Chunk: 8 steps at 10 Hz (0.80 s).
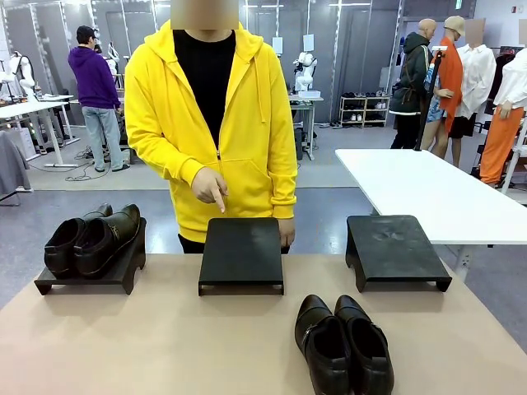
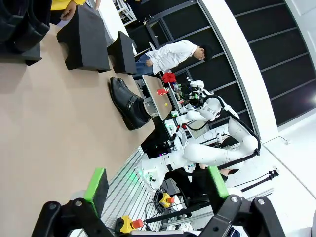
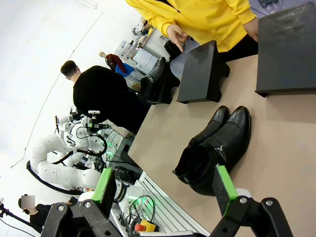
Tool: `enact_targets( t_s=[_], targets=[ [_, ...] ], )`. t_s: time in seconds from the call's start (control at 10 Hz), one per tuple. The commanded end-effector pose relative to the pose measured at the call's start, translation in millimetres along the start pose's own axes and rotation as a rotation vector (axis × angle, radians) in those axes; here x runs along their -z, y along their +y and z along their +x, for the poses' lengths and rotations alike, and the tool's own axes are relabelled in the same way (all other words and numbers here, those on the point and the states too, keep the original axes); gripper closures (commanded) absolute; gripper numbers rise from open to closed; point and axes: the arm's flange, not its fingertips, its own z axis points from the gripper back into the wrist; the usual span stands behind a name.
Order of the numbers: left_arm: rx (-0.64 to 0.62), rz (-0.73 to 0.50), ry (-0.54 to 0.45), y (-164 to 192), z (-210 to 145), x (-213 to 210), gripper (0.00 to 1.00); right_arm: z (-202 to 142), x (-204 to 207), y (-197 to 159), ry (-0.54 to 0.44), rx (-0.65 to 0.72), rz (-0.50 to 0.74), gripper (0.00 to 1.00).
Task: Place the shoes on the stand as instructed by the person.
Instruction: Pick up another pair of Shoes and place it on the Shoes Stand indicated by the person.
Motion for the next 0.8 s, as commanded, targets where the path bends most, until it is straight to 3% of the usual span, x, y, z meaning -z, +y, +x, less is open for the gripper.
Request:
enact_targets(
  t_s=[0.0,0.1,0.3,0.5,0.7],
  targets=[
    [0.002,-0.006,0.012,-5,-3,0,0.00,0,0,1,-0.009,-0.010,0.009,0.00],
    [0.002,-0.006,0.012,-5,-3,0,0.00,0,0,0,0.000,0.000,0.000,0.00],
    [0.002,-0.006,0.012,-5,-3,0,0.00,20,31,45,0.181,-0.099,-0.070,0.00],
    [0.002,-0.006,0.012,-5,-3,0,0.00,49,93,97,0.381,-0.172,-0.138,0.00],
    [0.002,-0.006,0.012,-5,-3,0,0.00,54,166,131,0.561,-0.218,-0.207,0.00]
  ],
)
